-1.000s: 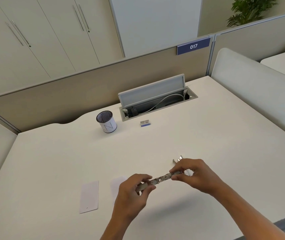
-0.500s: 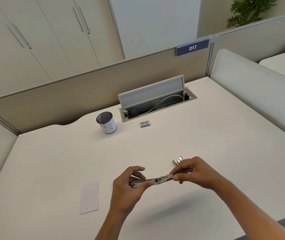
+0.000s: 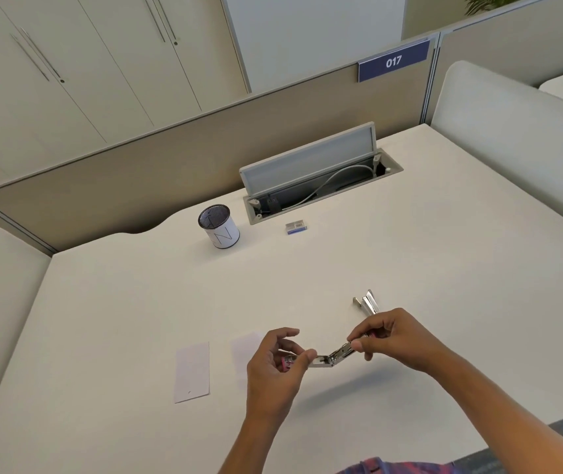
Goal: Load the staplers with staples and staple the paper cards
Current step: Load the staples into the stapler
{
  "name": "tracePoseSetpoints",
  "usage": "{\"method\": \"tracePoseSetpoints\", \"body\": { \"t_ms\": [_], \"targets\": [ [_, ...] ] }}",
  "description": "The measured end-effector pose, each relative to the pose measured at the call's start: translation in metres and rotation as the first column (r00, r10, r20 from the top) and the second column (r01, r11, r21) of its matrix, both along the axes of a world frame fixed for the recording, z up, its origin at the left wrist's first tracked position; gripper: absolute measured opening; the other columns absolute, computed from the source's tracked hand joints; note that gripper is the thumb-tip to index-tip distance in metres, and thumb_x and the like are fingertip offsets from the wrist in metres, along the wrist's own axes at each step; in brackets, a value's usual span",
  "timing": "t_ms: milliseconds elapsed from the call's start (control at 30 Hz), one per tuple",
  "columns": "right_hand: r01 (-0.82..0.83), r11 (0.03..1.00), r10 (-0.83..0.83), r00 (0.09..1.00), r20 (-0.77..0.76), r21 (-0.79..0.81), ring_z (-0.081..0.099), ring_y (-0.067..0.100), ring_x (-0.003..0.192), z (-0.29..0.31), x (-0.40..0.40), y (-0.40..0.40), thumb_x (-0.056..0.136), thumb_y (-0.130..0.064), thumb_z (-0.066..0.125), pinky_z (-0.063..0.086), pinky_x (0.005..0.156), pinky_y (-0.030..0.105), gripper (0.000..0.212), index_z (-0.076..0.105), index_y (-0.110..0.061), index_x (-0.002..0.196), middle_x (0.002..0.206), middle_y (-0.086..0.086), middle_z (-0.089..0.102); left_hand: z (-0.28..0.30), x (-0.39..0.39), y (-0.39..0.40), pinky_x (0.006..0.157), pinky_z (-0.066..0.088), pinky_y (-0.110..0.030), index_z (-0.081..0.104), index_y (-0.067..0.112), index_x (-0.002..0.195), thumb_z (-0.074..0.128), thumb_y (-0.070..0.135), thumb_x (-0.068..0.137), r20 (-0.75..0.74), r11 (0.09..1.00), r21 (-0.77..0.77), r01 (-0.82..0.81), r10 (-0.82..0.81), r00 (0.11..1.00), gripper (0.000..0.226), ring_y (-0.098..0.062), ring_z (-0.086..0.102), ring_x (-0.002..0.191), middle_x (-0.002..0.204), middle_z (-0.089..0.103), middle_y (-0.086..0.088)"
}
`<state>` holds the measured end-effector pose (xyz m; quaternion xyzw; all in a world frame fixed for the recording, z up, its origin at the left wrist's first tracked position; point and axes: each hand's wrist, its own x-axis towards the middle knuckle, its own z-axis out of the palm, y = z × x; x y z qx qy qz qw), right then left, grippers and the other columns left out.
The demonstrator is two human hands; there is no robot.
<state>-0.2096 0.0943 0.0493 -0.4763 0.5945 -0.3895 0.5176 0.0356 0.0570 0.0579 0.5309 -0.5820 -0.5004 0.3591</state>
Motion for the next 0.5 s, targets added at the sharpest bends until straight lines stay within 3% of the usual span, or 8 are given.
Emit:
{"method": "tracePoseSetpoints", "body": {
  "t_ms": [100,167,233,333,500],
  "targets": [
    [0.006,1.0,-0.006,1.0,-0.001,0.026,0.072,0.02,0.067,-0.011,0.004,0.002,0.083,-0.013,0.085,0.049,0.072,0.021,0.007,0.084,-0.02,0.084,0.068,0.013,0.071,-0.005,-0.001,0.001,0.069,0.053,-0.044,0.069,0.038,0.098,0.087,0.013,0.078,0.018,1.0,0.006,-0.001,0.001,1.0,0.036,-0.039,0.061,0.074,0.08,0.071,-0.003],
    [0.01,0.999,-0.01,1.0,-0.003,0.045,0.072,0.02,0.066,-0.015,0.007,0.0,0.082,-0.014,0.085,0.05,0.072,0.024,0.007,0.084,-0.021,0.083,0.067,0.01,0.072,-0.007,-0.002,-0.001,0.068,0.052,-0.036,0.069,0.039,0.096,0.087,0.014,0.079,0.039,1.0,-0.007,0.008,-0.007,0.999,0.035,-0.028,0.062,0.069,0.079,0.072,-0.002],
    [0.012,0.999,-0.011,1.0,-0.007,0.045,0.072,0.02,0.066,-0.014,0.009,-0.005,0.082,-0.014,0.085,0.052,0.072,0.027,0.006,0.083,-0.021,0.082,0.069,0.013,0.072,-0.008,-0.005,-0.003,0.069,0.056,-0.038,0.07,0.036,0.096,0.086,0.016,0.079,0.046,1.0,0.0,0.025,-0.025,0.999,0.031,-0.019,0.062,0.066,0.078,0.072,0.0],
    [-0.012,1.0,0.012,1.0,-0.01,0.018,0.072,0.022,0.065,-0.008,0.016,-0.017,0.084,-0.016,0.082,0.058,0.071,0.03,0.003,0.082,-0.018,0.081,0.076,0.016,0.073,-0.004,-0.012,-0.01,0.074,0.059,-0.051,0.072,0.026,0.096,0.087,0.015,0.078,0.023,0.997,0.051,0.057,-0.059,0.998,0.026,-0.022,0.068,0.072,0.078,0.073,0.0],
    [-0.031,0.999,0.029,0.999,-0.033,-0.041,0.072,0.019,0.065,0.006,0.035,-0.036,0.09,-0.013,0.074,0.06,0.071,0.031,0.007,0.08,-0.014,0.086,0.078,0.007,0.076,0.003,-0.022,-0.021,0.079,0.061,-0.046,0.076,0.03,0.099,0.077,0.013,0.088,0.05,0.996,0.044,0.072,-0.074,0.996,0.019,-0.016,0.073,0.08,0.088,0.078,0.007]
  ]
}}
